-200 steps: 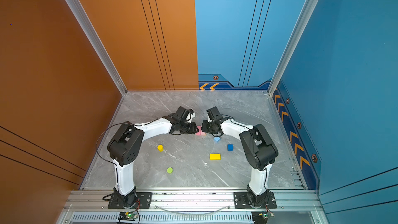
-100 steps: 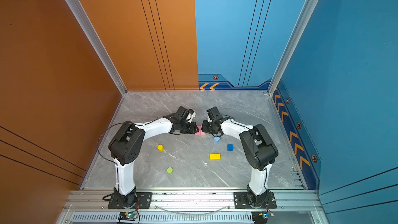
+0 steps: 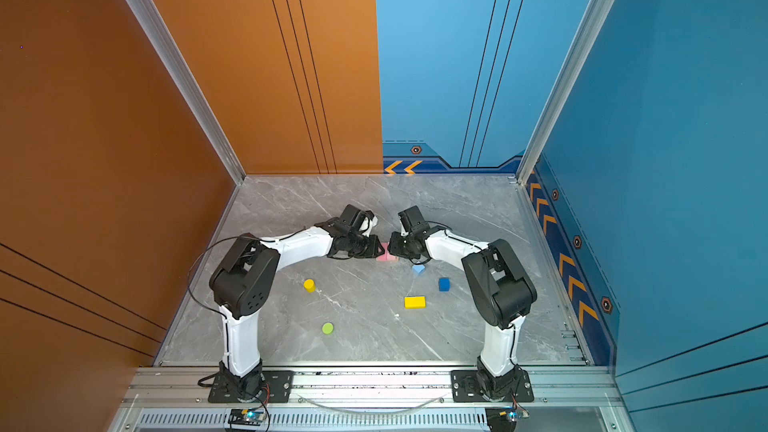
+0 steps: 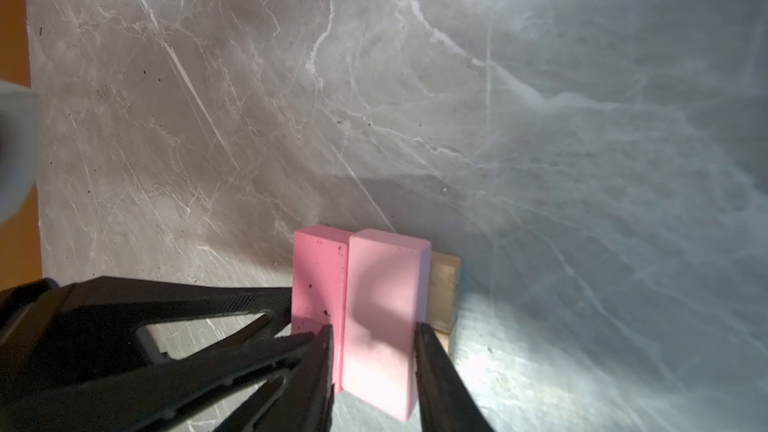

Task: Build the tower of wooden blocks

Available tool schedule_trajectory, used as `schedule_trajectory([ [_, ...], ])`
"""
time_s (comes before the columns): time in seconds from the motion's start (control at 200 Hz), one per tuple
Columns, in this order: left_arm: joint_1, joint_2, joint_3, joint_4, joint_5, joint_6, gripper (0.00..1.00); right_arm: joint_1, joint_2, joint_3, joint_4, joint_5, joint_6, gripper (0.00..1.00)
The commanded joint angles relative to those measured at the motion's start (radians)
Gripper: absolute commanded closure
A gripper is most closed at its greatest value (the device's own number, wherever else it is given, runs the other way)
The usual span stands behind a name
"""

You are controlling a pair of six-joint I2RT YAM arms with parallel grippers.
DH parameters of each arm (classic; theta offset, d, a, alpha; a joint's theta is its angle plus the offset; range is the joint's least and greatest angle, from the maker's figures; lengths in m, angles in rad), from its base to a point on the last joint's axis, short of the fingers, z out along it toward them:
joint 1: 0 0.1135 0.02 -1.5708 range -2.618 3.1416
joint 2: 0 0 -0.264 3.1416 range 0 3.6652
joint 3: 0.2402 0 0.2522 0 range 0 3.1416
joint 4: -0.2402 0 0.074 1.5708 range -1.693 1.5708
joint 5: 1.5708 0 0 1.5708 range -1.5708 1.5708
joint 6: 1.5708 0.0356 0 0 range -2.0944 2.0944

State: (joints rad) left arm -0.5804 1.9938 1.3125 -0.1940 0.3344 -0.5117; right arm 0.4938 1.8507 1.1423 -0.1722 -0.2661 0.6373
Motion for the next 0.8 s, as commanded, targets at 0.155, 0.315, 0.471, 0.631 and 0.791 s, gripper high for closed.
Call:
schedule_trajectory([
  [0.155, 0.003, 0.025, 0.033, -0.031, 0.011, 0.022, 0.66, 0.002, -0.021, -0.004, -0.021, 0.002, 0.012, 0.62],
  [0.315, 0.004, 0.021, 0.033, -0.036, 0.01, 0.023, 0.65, 0.0, -0.03, -0.004, -0.024, 0.008, 0.01, 0.6],
  [0.471, 0.003, 0.012, 0.031, -0.036, 0.011, 0.024, 0.65, -0.001, -0.04, -0.005, -0.03, 0.012, 0.007, 0.6],
  [0.631, 0.001, 0.01, 0.03, -0.038, 0.01, 0.025, 0.65, -0.003, -0.052, -0.01, -0.033, 0.017, 0.006, 0.59],
  [0.791, 0.001, -0.007, 0.029, -0.047, 0.001, 0.028, 0.65, -0.006, -0.069, -0.013, -0.043, 0.022, 0.003, 0.57],
])
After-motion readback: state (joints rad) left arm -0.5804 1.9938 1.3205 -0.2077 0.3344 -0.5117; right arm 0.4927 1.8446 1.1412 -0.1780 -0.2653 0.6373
